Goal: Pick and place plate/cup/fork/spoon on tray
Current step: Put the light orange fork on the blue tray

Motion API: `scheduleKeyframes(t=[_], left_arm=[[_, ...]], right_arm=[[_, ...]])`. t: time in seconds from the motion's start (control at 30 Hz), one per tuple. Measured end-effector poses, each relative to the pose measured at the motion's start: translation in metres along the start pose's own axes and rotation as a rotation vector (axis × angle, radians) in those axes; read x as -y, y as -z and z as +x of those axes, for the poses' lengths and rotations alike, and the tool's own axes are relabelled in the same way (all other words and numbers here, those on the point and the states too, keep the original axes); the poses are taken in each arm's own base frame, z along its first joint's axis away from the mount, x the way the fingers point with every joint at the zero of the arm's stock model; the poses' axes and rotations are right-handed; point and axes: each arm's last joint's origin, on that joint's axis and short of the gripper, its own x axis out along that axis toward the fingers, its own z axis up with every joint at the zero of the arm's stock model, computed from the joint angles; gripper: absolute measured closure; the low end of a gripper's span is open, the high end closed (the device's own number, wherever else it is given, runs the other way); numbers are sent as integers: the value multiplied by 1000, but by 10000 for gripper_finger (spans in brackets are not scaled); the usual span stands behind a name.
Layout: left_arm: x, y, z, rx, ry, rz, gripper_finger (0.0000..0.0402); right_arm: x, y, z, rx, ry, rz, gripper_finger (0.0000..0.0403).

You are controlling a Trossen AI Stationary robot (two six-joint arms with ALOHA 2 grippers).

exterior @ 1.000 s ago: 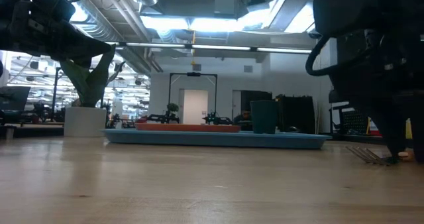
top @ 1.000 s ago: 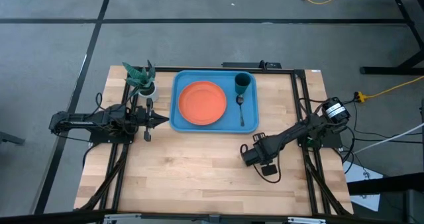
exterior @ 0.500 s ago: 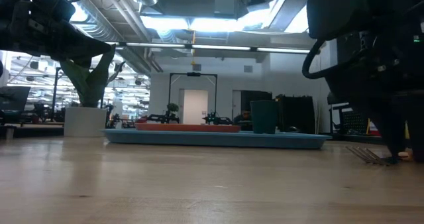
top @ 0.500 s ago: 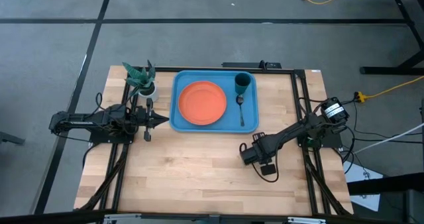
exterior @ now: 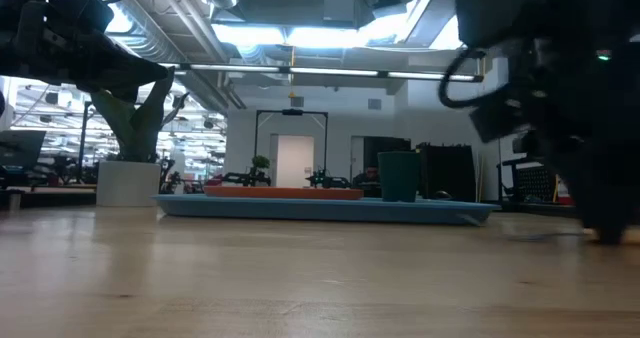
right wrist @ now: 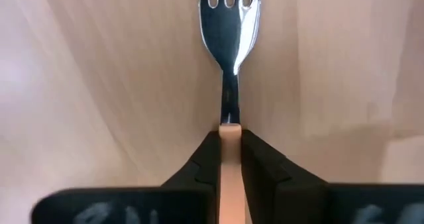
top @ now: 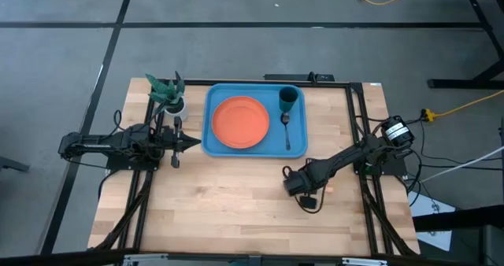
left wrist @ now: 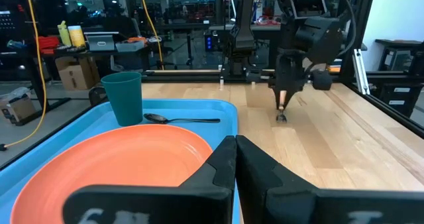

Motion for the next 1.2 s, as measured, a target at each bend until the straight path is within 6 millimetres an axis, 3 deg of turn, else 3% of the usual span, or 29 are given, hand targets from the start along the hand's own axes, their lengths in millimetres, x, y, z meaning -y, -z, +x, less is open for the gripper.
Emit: scheduleKeyframes(t=[0.2,0.4,0.63,0.8,1.2], left_arm=[[0,0,0,0,0,0,401],[0,0,0,0,0,0,401],[0,0,0,0,0,0,401],[0,0,0,0,0,0,401],[0,0,0,0,0,0,401]], right_arm=[[-7,-16,-18,133,31,300,360],[-12,-31,-53,251,66,525,364],[4,-45,-90,494,208,866,364],[24,-56,-92,604,279,977,364],[75,-75,-91,549,285,1146,364]])
